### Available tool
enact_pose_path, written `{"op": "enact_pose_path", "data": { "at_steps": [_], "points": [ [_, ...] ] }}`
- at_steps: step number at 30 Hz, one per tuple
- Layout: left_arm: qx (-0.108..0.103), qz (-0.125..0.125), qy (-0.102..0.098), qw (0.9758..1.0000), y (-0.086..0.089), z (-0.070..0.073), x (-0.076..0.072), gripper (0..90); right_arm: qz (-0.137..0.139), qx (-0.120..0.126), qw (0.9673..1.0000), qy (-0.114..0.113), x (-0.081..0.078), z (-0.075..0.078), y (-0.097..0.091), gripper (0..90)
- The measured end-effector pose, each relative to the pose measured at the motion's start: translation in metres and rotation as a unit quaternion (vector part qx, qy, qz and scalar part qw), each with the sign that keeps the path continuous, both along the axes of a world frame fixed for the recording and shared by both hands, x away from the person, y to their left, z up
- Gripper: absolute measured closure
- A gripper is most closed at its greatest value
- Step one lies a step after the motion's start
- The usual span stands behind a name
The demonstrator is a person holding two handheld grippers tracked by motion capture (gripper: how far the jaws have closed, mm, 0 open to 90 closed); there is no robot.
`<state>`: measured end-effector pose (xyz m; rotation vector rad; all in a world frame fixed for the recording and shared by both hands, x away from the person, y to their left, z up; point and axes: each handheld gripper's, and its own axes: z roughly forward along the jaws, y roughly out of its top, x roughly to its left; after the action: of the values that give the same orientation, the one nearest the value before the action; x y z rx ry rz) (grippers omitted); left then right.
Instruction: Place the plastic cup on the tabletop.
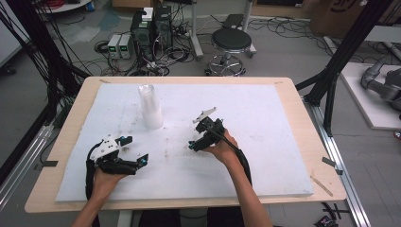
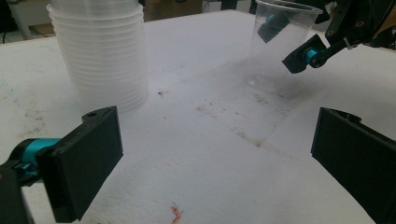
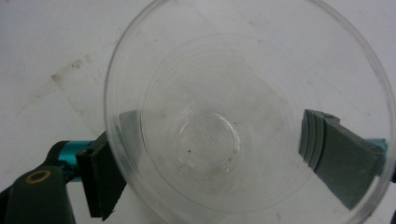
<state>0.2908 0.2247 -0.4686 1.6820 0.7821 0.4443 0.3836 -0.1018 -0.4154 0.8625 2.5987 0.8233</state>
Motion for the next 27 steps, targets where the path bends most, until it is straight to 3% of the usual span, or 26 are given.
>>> {"op": "enact_pose_path", "data": {
  "at_steps": [7,13,17,24,25,26,27],
  "points": [
    [0.0,0.0,-0.002,1.0,0.0,0.0,0.0,2.0,-0.003,0.014,0.9998,-0.012,-0.004,0.004,-0.008,13.0],
    [-0.005,0.005,-0.002,1.0,0.002,0.0,0.0,2.0,-0.015,0.051,0.998,-0.034,-0.019,0.005,-0.032,13.0],
    [-0.009,0.008,0.0,0.9999,0.002,0.0,0.0,2.0,-0.02,0.1,0.9929,-0.061,-0.039,0.004,-0.06,13.0],
    [-0.007,0.006,-0.001,1.0,0.002,-0.001,0.0,2.0,-0.024,0.135,0.9863,-0.092,-0.06,0.002,-0.087,13.0],
    [-0.006,0.006,-0.002,1.0,0.002,-0.001,0.0,2.0,-0.027,0.148,0.9831,-0.105,-0.065,0.002,-0.096,13.0],
    [-0.006,0.006,-0.002,1.0,0.002,-0.001,0.0,2.0,-0.027,0.148,0.9831,-0.105,-0.065,0.002,-0.096,13.0],
    [-0.006,0.004,-0.002,1.0,0.002,0.0,-0.001,2.0,-0.032,0.164,0.9791,-0.116,-0.07,0.0,-0.104,13.1]
  ]
}}
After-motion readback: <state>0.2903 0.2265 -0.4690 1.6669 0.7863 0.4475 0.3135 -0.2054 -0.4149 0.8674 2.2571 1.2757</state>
